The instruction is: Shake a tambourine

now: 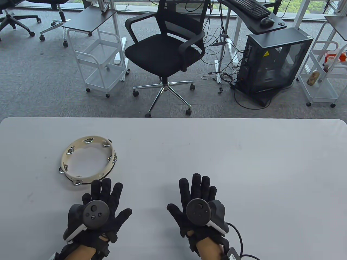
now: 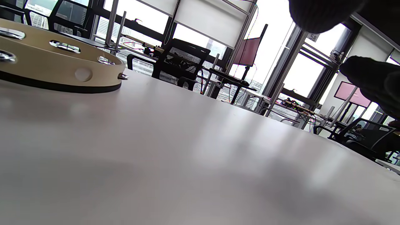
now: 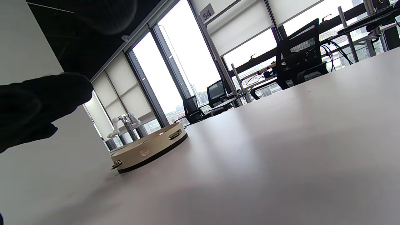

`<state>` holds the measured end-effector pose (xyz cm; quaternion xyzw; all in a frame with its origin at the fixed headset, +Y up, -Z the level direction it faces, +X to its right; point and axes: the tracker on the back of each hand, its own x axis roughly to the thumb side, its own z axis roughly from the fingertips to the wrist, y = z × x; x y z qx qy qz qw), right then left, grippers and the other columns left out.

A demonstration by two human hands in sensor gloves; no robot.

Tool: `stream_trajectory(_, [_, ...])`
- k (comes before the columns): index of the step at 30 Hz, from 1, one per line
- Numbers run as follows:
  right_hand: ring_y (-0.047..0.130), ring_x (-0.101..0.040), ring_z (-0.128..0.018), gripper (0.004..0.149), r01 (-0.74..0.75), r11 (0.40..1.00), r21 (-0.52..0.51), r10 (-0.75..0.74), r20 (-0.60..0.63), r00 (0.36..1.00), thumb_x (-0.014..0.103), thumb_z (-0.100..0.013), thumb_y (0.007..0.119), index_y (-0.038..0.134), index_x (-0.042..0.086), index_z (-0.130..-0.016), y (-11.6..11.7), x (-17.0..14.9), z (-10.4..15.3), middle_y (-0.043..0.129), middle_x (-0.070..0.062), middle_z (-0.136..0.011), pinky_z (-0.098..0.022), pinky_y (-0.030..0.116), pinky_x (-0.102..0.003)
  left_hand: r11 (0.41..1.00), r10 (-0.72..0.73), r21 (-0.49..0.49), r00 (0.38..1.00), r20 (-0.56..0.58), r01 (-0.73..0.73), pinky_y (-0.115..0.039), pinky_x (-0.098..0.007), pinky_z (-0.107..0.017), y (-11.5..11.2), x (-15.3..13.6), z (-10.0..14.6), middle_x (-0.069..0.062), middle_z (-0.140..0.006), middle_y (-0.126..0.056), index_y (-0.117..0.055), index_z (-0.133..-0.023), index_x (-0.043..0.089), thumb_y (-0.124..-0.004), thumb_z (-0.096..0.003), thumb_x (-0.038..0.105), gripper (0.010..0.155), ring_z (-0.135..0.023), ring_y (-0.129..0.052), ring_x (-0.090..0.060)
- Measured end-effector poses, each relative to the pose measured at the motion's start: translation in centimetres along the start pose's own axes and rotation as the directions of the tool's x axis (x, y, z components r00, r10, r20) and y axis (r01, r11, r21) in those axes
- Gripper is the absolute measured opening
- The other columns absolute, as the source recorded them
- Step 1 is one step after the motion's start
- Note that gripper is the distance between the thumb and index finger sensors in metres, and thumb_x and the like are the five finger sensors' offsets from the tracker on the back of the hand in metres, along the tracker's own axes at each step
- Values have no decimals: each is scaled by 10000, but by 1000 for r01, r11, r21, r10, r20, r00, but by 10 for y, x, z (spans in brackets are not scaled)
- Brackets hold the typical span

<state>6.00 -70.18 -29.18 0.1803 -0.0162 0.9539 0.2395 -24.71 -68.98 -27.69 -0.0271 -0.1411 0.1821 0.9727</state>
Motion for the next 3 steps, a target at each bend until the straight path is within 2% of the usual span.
stream_trajectory(3, [-81,-621,-876,883,-13,1000,7,13,-9,1000,627,-547,545,162,48,-1093,1,-1,-1,-40,-335,-1032,-535,58,-757,1000,1,-13,1000,-3,-1,-248,-808,-609,-1,1,-1,-242,-1196,-110,-269,-1152,230,-640,-526,696,864,-1044,-46,-568])
